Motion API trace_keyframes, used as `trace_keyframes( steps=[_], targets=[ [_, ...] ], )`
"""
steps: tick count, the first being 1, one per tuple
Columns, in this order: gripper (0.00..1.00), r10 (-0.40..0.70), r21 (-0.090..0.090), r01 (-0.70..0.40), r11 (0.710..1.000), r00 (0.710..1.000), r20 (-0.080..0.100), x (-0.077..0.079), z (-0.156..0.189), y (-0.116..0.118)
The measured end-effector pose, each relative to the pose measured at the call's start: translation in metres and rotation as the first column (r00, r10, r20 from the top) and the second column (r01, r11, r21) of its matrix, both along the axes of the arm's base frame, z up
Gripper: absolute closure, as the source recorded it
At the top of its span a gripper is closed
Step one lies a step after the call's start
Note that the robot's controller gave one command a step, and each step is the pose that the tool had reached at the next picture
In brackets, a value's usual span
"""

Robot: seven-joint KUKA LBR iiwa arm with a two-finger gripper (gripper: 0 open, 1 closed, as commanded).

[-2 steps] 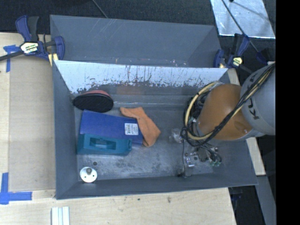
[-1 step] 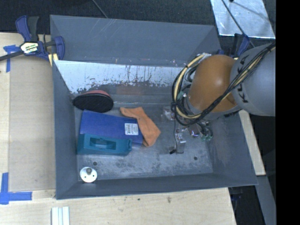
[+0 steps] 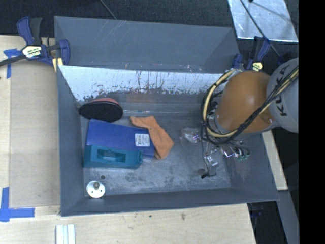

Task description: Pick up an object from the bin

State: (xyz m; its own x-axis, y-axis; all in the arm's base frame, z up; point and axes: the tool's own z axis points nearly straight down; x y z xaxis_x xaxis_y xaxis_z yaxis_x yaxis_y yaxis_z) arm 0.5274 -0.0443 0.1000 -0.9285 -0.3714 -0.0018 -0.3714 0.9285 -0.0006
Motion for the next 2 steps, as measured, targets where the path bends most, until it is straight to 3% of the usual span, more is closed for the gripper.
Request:
trace_keyframes(
  steps=[1,2],
  targets=[
    [0.00,0.031,0.001,-0.031,1.000,1.000,0.003,0.023,-0.014,0.034],
    [1.00,-0.012,0.000,0.012,1.000,1.000,0.004,0.061,-0.029,0.055]
  ],
)
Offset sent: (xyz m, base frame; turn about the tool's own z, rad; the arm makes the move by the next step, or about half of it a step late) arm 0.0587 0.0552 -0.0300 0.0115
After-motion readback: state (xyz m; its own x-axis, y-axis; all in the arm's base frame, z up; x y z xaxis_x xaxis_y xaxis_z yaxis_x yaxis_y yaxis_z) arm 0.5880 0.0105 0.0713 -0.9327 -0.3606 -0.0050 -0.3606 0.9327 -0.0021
